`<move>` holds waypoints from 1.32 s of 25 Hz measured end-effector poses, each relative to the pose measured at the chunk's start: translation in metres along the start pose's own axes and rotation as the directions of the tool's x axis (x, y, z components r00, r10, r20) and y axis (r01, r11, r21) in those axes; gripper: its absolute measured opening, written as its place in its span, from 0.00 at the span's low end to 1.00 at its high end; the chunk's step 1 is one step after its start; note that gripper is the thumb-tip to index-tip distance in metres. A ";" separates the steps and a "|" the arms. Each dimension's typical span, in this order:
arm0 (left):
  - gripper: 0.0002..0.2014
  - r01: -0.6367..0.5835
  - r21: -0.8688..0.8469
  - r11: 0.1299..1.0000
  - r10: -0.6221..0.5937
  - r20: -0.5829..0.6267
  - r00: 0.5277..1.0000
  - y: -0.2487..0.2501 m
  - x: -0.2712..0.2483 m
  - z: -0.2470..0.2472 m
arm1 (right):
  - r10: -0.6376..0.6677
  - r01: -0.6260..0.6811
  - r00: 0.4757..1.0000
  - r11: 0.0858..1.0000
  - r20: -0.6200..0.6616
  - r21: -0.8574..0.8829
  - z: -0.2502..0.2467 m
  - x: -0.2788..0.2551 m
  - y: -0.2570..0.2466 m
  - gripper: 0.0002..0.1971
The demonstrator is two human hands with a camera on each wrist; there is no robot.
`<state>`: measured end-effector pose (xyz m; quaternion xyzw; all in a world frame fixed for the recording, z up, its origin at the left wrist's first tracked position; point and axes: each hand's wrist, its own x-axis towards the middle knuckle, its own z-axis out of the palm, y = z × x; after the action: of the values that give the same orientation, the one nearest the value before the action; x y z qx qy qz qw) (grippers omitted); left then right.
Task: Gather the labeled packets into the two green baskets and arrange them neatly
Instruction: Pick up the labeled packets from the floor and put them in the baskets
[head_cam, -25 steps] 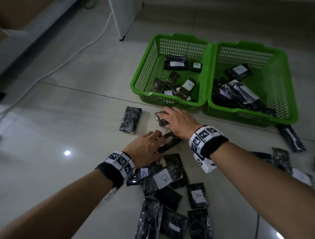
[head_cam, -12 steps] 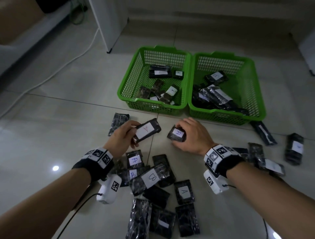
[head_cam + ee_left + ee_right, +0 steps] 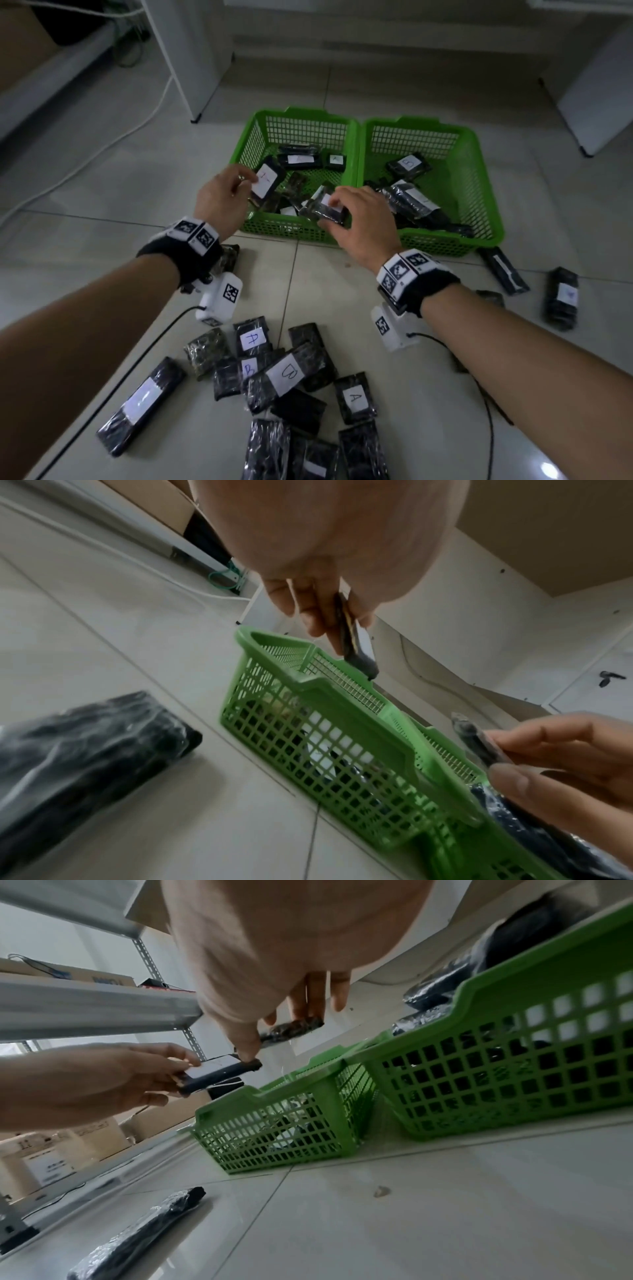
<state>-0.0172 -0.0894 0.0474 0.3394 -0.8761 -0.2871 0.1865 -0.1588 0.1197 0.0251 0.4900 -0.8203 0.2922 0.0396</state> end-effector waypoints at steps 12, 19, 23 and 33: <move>0.18 -0.133 0.203 0.970 0.146 -0.053 0.988 -0.056 -0.037 0.004 | -0.146 0.143 0.987 0.988 -0.072 -0.054 0.048 -0.026 -0.021 0.17; 0.32 0.161 0.361 0.919 -0.220 0.128 0.967 -0.105 -0.088 0.011 | -0.279 0.162 0.607 0.960 0.744 0.228 0.083 -0.068 -0.081 0.37; 0.39 0.121 0.447 0.886 -0.210 0.155 0.965 -0.097 -0.095 0.017 | -0.318 0.407 0.499 0.907 0.806 0.106 0.088 -0.069 -0.081 0.43; 0.16 0.432 -0.640 0.635 -0.407 0.198 0.892 -0.121 -0.106 -0.003 | -0.133 0.068 0.870 0.986 0.475 0.153 0.061 -0.048 -0.030 0.25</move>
<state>0.1179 -0.0894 -0.0405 0.4384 -0.6135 -0.6230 0.2083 -0.0959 0.1151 -0.0288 0.5910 -0.7565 0.2113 -0.1837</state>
